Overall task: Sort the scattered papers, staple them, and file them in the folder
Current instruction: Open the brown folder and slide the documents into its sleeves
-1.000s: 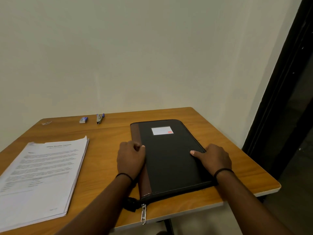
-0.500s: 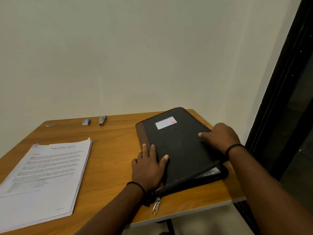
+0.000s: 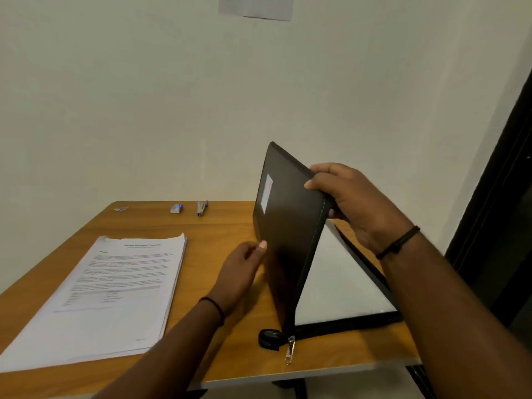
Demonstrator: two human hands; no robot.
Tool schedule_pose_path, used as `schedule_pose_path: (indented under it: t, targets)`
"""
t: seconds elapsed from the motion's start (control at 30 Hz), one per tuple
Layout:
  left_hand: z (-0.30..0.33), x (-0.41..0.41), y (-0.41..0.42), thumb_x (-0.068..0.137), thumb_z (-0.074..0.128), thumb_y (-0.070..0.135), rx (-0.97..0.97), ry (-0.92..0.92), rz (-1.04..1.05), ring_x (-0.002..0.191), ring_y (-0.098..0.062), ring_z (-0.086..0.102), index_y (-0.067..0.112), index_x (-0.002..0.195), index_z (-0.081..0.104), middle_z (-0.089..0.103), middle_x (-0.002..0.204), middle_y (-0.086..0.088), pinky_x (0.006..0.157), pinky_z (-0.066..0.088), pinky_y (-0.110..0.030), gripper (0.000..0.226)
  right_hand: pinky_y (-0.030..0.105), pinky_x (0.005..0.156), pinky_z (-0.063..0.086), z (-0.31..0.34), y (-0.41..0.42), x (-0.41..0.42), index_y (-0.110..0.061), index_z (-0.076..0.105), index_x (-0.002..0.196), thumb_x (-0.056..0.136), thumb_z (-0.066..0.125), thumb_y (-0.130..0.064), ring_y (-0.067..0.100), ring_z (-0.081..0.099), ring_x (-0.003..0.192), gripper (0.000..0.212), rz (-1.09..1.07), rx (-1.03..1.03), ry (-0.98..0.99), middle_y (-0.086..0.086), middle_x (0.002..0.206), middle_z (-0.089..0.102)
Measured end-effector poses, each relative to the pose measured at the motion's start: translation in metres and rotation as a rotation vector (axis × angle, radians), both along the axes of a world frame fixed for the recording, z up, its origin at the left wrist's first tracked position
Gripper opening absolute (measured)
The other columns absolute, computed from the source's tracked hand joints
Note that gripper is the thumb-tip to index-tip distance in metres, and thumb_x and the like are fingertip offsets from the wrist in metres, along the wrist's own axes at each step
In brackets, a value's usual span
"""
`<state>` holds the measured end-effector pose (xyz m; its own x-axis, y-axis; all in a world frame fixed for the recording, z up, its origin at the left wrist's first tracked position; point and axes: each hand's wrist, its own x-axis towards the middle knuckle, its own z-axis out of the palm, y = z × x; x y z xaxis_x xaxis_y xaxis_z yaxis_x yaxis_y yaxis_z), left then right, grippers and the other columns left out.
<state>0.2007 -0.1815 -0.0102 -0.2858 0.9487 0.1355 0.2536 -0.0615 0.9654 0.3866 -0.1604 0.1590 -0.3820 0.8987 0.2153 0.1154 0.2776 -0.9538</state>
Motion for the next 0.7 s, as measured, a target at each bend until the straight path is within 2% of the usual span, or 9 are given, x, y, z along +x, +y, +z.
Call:
schedule_pose_path:
  t: [0.07, 0.17, 0.27, 0.33, 0.43, 0.5, 0.57, 0.6, 0.7]
  targets:
    - [0.017, -0.024, -0.011, 0.103, 0.04, 0.047, 0.036, -0.173, 0.057, 0.107, -0.026, 0.065, 0.016, 0.115, 0.062, 0.069, 0.113, -0.008, 0.09, 0.053, -0.042, 0.04, 0.023, 0.069, 0.053, -0.006, -0.017, -0.025, -0.019, 0.065, 0.118, 0.092, 0.062, -0.022, 0.011, 0.066, 0.09, 0.027, 0.091, 0.093, -0.058, -0.002, 0.103, 0.07]
    - [0.039, -0.061, -0.029, 0.099, 0.031, 0.063, 0.061, -0.423, 0.031, 0.103, -0.031, 0.07, 0.012, 0.118, 0.063, 0.073, 0.11, -0.013, 0.082, 0.057, -0.044, 0.064, 0.029, 0.088, 0.054, -0.024, -0.041, -0.062, -0.027, 0.067, 0.117, 0.09, 0.067, -0.035, 0.004, 0.065, 0.099, 0.028, 0.145, 0.259, -0.13, -0.012, 0.107, 0.07]
    - [0.05, -0.098, -0.051, 0.091, 0.028, 0.077, 0.121, -0.654, -0.022, 0.114, -0.039, 0.065, 0.006, 0.128, 0.059, 0.068, 0.122, -0.022, 0.095, 0.052, -0.053, 0.086, 0.005, 0.079, 0.044, -0.048, -0.065, -0.094, -0.038, 0.059, 0.127, 0.087, 0.069, -0.048, -0.011, 0.057, 0.1, 0.043, 0.252, 0.357, -0.224, -0.028, 0.111, 0.061]
    - [0.051, -0.12, -0.068, 0.086, 0.031, 0.082, 0.139, -0.739, -0.044, 0.12, -0.042, 0.061, 0.003, 0.135, 0.055, 0.062, 0.129, -0.026, 0.1, 0.05, -0.055, 0.097, 0.002, 0.078, 0.037, -0.069, -0.075, -0.112, -0.037, 0.051, 0.138, 0.087, 0.065, -0.055, -0.01, 0.052, 0.107, 0.056, 0.322, 0.368, -0.342, -0.027, 0.123, 0.056]
    - [0.049, -0.144, -0.09, 0.087, 0.04, 0.078, 0.035, -0.661, 0.0, 0.117, -0.041, 0.063, 0.004, 0.131, 0.061, 0.065, 0.125, -0.024, 0.095, 0.053, -0.049, 0.089, 0.016, 0.098, 0.033, -0.102, -0.083, -0.131, -0.035, 0.046, 0.145, 0.089, 0.06, -0.059, 0.005, 0.045, 0.132, 0.063, 0.392, 0.362, -0.472, -0.014, 0.15, 0.045]
    - [0.043, -0.153, -0.101, 0.093, 0.05, 0.063, -0.055, -0.57, 0.07, 0.113, -0.039, 0.065, 0.006, 0.125, 0.066, 0.069, 0.121, -0.021, 0.095, 0.052, -0.046, 0.067, 0.015, 0.098, 0.034, -0.118, -0.086, -0.138, -0.033, 0.048, 0.144, 0.092, 0.057, -0.057, 0.009, 0.046, 0.133, 0.058, 0.416, 0.351, -0.509, -0.01, 0.15, 0.046]
    - [0.035, -0.157, -0.107, 0.096, 0.055, 0.048, -0.126, -0.497, 0.153, 0.108, -0.036, 0.068, 0.008, 0.118, 0.07, 0.072, 0.115, -0.018, 0.093, 0.054, -0.045, 0.049, 0.011, 0.09, 0.037, -0.13, -0.084, -0.14, -0.031, 0.05, 0.141, 0.094, 0.055, -0.055, 0.009, 0.05, 0.128, 0.053, 0.421, 0.347, -0.548, -0.006, 0.145, 0.052]
    - [0.031, -0.157, -0.108, 0.097, 0.056, 0.044, -0.165, -0.46, 0.212, 0.105, -0.035, 0.069, 0.008, 0.115, 0.071, 0.073, 0.112, -0.017, 0.092, 0.055, -0.045, 0.043, 0.014, 0.095, 0.038, -0.136, -0.081, -0.14, -0.031, 0.048, 0.142, 0.094, 0.054, -0.056, 0.01, 0.048, 0.131, 0.055, 0.422, 0.376, -0.587, -0.005, 0.147, 0.05]
    - [0.021, -0.16, -0.112, 0.099, 0.057, 0.032, -0.252, -0.265, 0.397, 0.082, -0.031, 0.069, 0.005, 0.1, 0.071, 0.074, 0.095, -0.017, 0.073, 0.056, -0.036, 0.031, 0.035, 0.115, 0.032, -0.153, -0.073, -0.142, -0.032, 0.04, 0.148, 0.091, 0.05, -0.067, 0.014, 0.035, 0.143, 0.067, 0.423, 0.459, -0.756, -0.004, 0.157, 0.037]
